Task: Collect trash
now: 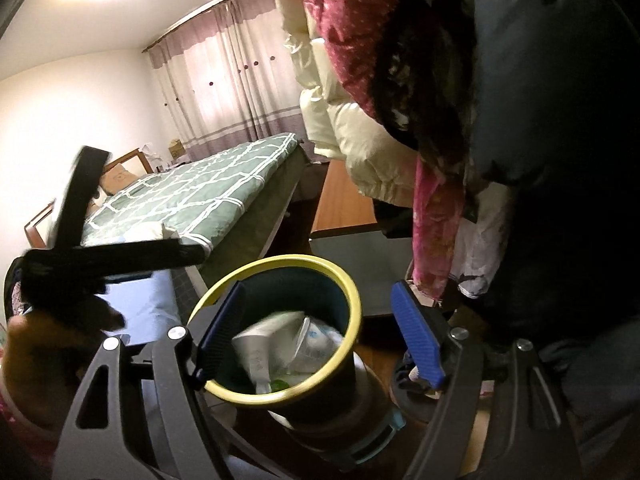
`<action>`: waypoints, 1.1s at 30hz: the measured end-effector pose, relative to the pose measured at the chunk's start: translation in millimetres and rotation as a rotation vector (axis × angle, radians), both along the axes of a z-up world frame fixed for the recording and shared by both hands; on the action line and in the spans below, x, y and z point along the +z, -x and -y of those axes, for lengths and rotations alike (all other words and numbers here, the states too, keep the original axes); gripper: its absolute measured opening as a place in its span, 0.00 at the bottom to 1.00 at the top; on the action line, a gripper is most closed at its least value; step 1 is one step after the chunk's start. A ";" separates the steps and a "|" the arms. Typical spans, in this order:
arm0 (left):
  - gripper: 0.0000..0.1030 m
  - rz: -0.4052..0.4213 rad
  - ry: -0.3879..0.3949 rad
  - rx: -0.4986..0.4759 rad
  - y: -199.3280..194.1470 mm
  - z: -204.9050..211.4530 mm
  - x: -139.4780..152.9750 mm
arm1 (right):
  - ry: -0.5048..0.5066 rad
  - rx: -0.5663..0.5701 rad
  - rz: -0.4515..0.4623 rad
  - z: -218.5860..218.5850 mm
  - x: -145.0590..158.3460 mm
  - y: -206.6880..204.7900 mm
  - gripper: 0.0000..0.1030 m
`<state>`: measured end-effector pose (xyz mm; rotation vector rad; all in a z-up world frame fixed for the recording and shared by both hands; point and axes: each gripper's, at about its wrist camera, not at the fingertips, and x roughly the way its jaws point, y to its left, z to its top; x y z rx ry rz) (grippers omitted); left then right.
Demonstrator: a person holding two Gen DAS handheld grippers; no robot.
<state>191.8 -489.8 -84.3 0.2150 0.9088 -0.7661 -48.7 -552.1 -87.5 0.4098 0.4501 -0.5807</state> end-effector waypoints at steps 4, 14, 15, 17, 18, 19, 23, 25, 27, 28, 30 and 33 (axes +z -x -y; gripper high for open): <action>0.95 0.079 0.068 0.062 10.3 -60.7 33.7 | 0.004 0.043 0.002 -10.4 4.6 -6.2 0.71; 0.95 0.266 0.156 0.388 66.9 -274.0 87.5 | 0.051 0.230 -0.004 -63.0 27.7 -29.8 0.74; 0.95 0.290 0.148 0.448 76.9 -302.0 87.8 | 0.056 0.251 -0.002 -69.4 30.5 -31.2 0.74; 0.95 0.307 0.130 0.522 88.5 -334.6 85.5 | 0.072 0.284 0.001 -81.0 36.7 -33.7 0.75; 0.95 0.307 0.123 0.575 97.0 -358.8 83.1 | 0.081 0.297 0.001 -86.2 39.1 -34.2 0.75; 0.95 0.302 0.122 0.599 102.2 -373.2 81.8 | 0.088 0.316 0.006 -92.5 42.7 -34.5 0.77; 0.95 0.316 0.117 0.676 127.2 -418.9 74.9 | 0.111 0.364 0.036 -111.5 55.3 -28.5 0.79; 0.95 0.333 0.124 0.691 140.7 -435.5 74.3 | 0.123 0.378 0.045 -120.2 58.8 -24.9 0.80; 0.95 0.343 0.136 0.699 152.3 -447.1 74.5 | 0.136 0.392 0.044 -129.4 61.3 -21.0 0.81; 0.95 0.348 0.138 0.699 156.5 -448.3 74.0 | 0.141 0.398 0.043 -135.0 61.9 -19.4 0.81; 0.95 0.362 0.136 0.701 166.1 -451.7 73.3 | 0.149 0.410 0.043 -143.1 63.9 -15.0 0.82; 0.95 0.371 0.132 0.702 177.3 -450.9 75.1 | 0.158 0.417 0.044 -149.2 67.1 -14.1 0.82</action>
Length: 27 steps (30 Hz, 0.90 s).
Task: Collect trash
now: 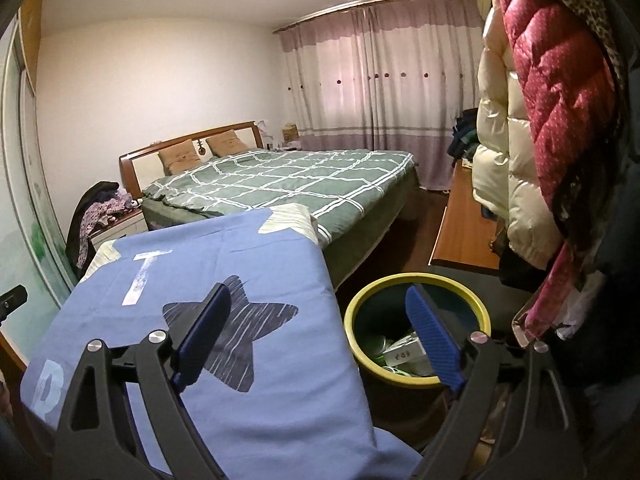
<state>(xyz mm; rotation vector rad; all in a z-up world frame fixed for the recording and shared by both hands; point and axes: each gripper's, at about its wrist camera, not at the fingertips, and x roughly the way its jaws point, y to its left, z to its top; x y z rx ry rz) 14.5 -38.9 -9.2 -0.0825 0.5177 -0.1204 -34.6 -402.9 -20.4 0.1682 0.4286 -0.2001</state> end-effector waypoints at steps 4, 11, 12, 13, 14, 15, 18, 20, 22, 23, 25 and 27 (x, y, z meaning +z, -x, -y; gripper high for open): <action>0.95 0.009 0.000 0.003 6.5 -0.3 3.2 | 0.004 0.008 0.003 -6.4 2.5 1.3 0.83; 0.95 0.007 -0.010 0.000 4.1 7.9 5.0 | -0.003 0.008 -0.003 -3.9 0.9 -2.3 0.83; 0.95 0.007 -0.009 0.000 4.1 9.0 5.8 | -0.002 0.007 -0.004 -3.8 0.7 -2.9 0.83; 0.95 0.006 -0.008 0.000 4.2 9.1 5.8 | -0.001 0.008 -0.005 -3.7 0.6 -3.2 0.83; 0.95 0.007 -0.009 0.000 3.9 9.1 6.3 | -0.001 0.008 -0.005 -3.7 0.7 -2.8 0.83; 0.95 0.007 -0.009 0.000 4.1 9.7 6.1 | -0.002 0.008 -0.004 -3.6 0.7 -2.9 0.83; 0.95 0.009 -0.009 0.001 3.8 9.5 6.3 | -0.003 0.009 -0.004 -3.5 0.8 -3.3 0.83; 0.95 0.007 -0.011 0.002 3.2 9.6 6.3 | -0.002 0.008 -0.004 -3.6 0.9 -2.8 0.83; 0.95 0.008 -0.010 0.002 2.2 10.4 6.1 | -0.003 0.009 -0.004 -3.3 0.8 -3.3 0.83; 0.95 0.008 -0.010 0.001 2.2 9.8 6.2 | -0.002 0.009 -0.004 -3.5 0.9 -2.9 0.83; 0.95 0.009 -0.010 0.002 2.1 10.3 5.8 | -0.004 0.009 -0.005 -3.2 0.7 -3.3 0.83; 0.95 0.010 -0.010 0.001 1.7 11.5 5.5 | -0.005 0.009 -0.005 -3.3 0.3 -3.9 0.83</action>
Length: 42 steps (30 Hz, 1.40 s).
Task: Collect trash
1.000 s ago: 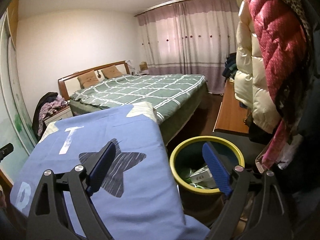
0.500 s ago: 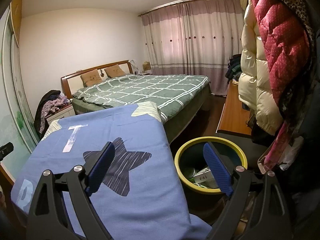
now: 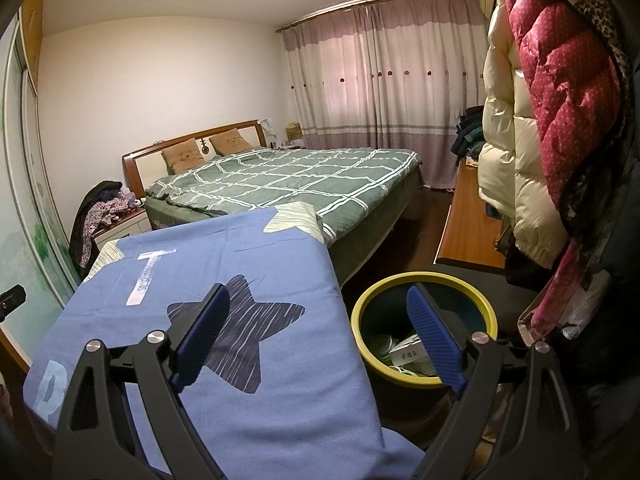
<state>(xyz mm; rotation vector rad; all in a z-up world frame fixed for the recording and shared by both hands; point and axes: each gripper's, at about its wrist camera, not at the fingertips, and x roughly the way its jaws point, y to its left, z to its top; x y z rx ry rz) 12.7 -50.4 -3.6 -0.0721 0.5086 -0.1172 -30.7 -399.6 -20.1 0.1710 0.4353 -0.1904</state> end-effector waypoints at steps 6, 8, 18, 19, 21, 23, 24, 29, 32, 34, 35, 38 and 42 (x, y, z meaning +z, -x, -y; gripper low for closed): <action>0.95 -0.004 0.003 0.001 0.4 0.4 0.4 | -0.001 -0.001 0.001 0.1 -0.2 -0.2 0.83; 0.95 -0.003 0.003 0.001 0.3 -0.2 1.0 | -0.001 0.001 0.001 0.3 -0.1 0.4 0.83; 0.95 -0.009 0.001 -0.001 -0.2 0.6 -1.7 | -0.003 0.002 -0.002 -0.6 -2.1 -1.6 0.83; 0.95 -0.011 0.002 -0.002 -0.3 0.7 -2.2 | -0.003 0.002 -0.002 -1.5 -2.9 -1.8 0.83; 0.95 -0.012 0.003 -0.003 -0.4 1.2 -3.0 | -0.004 0.002 -0.003 -3.3 -4.5 -2.7 0.83; 0.95 -0.013 0.004 -0.004 -1.0 1.6 -3.2 | -0.004 0.002 -0.003 -2.1 -3.8 -2.2 0.83; 0.95 -0.013 0.006 -0.006 -0.9 2.3 -3.6 | -0.005 0.002 -0.003 -2.9 -5.0 -2.6 0.83; 0.95 -0.020 0.011 -0.007 -1.8 1.0 -5.4 | -0.006 0.002 -0.004 -3.3 -5.8 -2.7 0.83; 0.95 -0.021 0.012 -0.009 -1.9 0.9 -5.7 | -0.006 0.002 -0.004 -3.1 -5.7 -2.8 0.83; 0.95 -0.020 0.011 -0.009 -2.2 1.2 -6.0 | -0.007 0.002 -0.004 -3.1 -5.7 -2.9 0.83; 0.95 -0.020 0.010 -0.009 -2.1 1.5 -6.5 | -0.007 0.002 -0.005 -2.9 -5.5 -2.8 0.83; 0.95 -0.021 0.011 -0.009 -2.2 1.2 -5.9 | -0.008 0.004 -0.007 -5.5 -8.9 -4.0 0.83; 0.95 -0.022 0.009 -0.011 -2.6 1.6 -6.4 | -0.009 0.004 -0.010 -5.3 -10.2 -4.9 0.83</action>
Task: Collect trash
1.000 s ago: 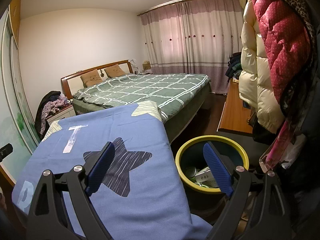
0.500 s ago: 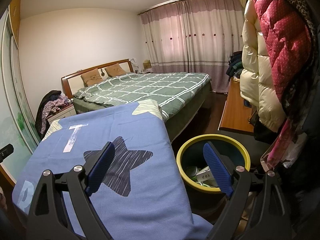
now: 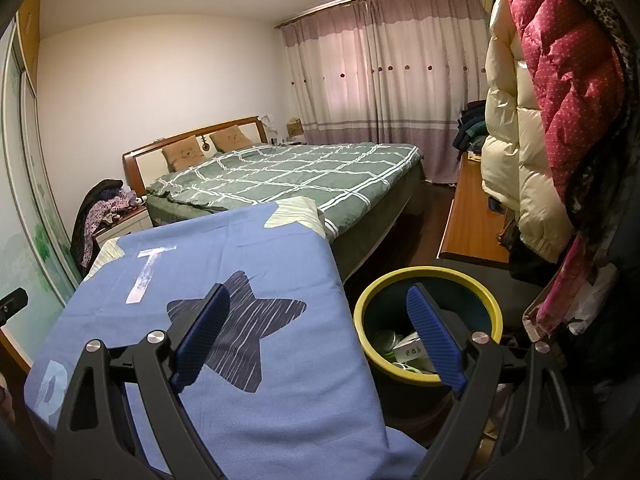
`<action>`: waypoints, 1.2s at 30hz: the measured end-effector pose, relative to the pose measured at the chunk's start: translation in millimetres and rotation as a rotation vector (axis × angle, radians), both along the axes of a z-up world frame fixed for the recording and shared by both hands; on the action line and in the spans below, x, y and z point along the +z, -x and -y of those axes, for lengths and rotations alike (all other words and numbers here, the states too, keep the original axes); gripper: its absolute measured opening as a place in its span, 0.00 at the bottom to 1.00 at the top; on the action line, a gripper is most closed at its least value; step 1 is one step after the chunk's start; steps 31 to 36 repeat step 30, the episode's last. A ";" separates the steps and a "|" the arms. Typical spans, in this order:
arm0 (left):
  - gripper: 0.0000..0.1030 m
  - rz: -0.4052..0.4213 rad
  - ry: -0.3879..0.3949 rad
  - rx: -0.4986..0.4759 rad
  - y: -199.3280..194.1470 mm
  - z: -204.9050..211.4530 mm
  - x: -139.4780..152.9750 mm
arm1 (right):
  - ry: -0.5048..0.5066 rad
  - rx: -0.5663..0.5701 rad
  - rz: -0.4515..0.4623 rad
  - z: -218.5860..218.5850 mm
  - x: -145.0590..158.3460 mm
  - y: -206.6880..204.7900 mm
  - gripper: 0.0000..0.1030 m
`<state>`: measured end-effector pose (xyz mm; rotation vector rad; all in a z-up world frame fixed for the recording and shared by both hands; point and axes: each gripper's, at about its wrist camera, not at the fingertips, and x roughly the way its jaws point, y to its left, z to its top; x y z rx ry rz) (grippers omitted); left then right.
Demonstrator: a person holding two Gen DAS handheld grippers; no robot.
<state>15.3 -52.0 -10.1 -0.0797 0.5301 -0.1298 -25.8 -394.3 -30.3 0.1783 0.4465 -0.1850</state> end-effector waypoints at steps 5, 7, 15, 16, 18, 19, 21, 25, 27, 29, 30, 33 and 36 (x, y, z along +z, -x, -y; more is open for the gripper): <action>0.95 -0.001 -0.001 0.000 -0.1 0.1 -0.5 | -0.001 -0.001 0.000 -1.2 -0.7 -0.3 0.83; 0.95 -0.001 -0.001 -0.001 0.1 0.2 -1.0 | -0.002 0.000 -0.001 -0.7 -0.5 -0.4 0.83; 0.95 -0.019 -0.001 -0.002 -4.0 2.2 -7.5 | -0.004 0.000 -0.003 -2.3 -1.4 -0.8 0.83; 0.95 -0.023 0.001 -0.004 -5.2 2.1 -8.3 | -0.004 0.001 -0.005 -1.7 -1.9 -2.1 0.83; 0.95 -0.030 -0.002 -0.005 -7.3 2.6 -11.2 | -0.005 0.002 -0.008 -2.0 -3.0 -3.8 0.83; 0.95 -0.033 -0.005 -0.005 -9.7 2.4 -11.1 | -0.005 0.003 -0.011 -2.3 -3.7 -5.4 0.83; 0.95 -0.042 -0.002 -0.005 -15.9 1.8 -12.9 | -0.008 0.017 -0.018 -4.3 -4.4 -10.4 0.83; 0.95 -0.091 0.009 0.015 -47.6 -6.5 -21.6 | -0.007 0.060 -0.038 -6.9 -1.3 -34.1 0.83; 0.95 -0.136 0.009 0.025 -72.8 -13.4 -32.0 | -0.021 0.092 -0.053 -10.5 -2.4 -52.9 0.88; 0.95 -0.170 -0.025 0.054 -101.4 -18.9 -44.7 | -0.014 0.121 -0.089 -20.5 -9.6 -81.6 0.91; 0.95 -0.187 -0.053 0.074 -117.3 -21.9 -52.7 | -0.012 0.132 -0.107 -23.5 -12.7 -93.3 0.91; 0.95 -0.187 -0.053 0.074 -117.3 -21.9 -52.7 | -0.012 0.132 -0.107 -23.5 -12.7 -93.3 0.91; 0.95 -0.187 -0.053 0.074 -117.3 -21.9 -52.7 | -0.012 0.132 -0.107 -23.5 -12.7 -93.3 0.91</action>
